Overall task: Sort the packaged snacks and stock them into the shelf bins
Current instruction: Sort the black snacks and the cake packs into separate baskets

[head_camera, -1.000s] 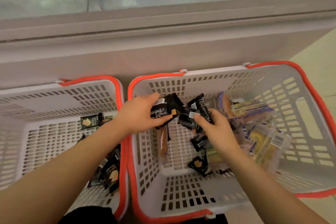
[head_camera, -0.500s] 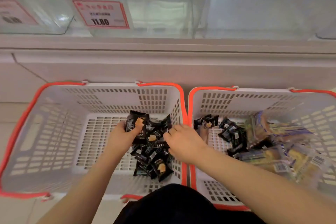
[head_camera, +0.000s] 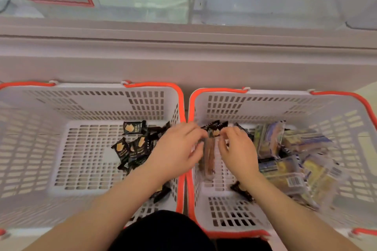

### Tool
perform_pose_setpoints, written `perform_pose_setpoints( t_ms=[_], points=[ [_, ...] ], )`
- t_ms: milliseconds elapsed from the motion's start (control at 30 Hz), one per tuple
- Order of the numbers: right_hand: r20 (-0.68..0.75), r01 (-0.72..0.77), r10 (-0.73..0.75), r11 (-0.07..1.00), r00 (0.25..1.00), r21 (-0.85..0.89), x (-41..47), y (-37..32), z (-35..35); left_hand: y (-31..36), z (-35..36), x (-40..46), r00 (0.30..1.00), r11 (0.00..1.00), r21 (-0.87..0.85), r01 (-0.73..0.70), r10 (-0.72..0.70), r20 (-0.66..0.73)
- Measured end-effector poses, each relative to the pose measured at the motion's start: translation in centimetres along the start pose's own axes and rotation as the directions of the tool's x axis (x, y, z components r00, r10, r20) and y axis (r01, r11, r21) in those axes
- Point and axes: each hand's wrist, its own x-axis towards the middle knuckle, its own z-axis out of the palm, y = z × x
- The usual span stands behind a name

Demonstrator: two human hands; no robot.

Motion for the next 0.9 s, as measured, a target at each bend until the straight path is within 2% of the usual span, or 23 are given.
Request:
perform_pose_setpoints(
  t_ms=[100,167,267,400,467,567,700,900],
  points=[
    [0.182,-0.225,0.244,0.967,0.952,-0.118,-0.5,5.9,1.7,0.8,3.3,4.5,0.946,0.989,0.149,-0.01,-0.038,0.321],
    [0.249,-0.308,0.335,0.941,0.909,-0.143,-0.8,9.2,2.2,0.6,5.9,7.3,0.863,0.962,0.273,0.016,-0.151,0.482],
    [0.315,-0.254,0.31,0.945,0.897,-0.205,0.0,12.5,2.7,-0.1,9.8,10.6,0.756,0.908,0.416,0.052,-0.308,0.578],
    [0.41,0.036,0.093,0.954,0.907,-0.297,2.6,14.0,4.5,-1.1,14.3,12.9,0.711,0.818,0.571,-0.077,-0.357,0.607],
    [0.432,0.035,0.109,0.949,0.895,-0.312,4.1,15.0,5.2,-1.8,16.3,13.5,0.684,0.791,0.609,-0.052,-0.416,0.599],
    [0.482,-0.03,0.19,0.947,0.856,-0.319,5.7,16.9,5.8,-2.5,18.6,13.7,0.67,0.77,0.628,0.112,-0.525,0.525],
    [0.557,0.047,0.153,0.944,0.816,-0.328,6.2,18.3,6.6,-3.1,20.6,13.7,0.681,0.76,0.613,0.214,-0.566,0.464],
    [0.484,0.058,0.094,0.956,0.87,-0.289,4.4,17.4,7.9,-3.3,21.7,14.1,0.685,0.768,0.561,0.309,-0.589,0.429]
  ],
)
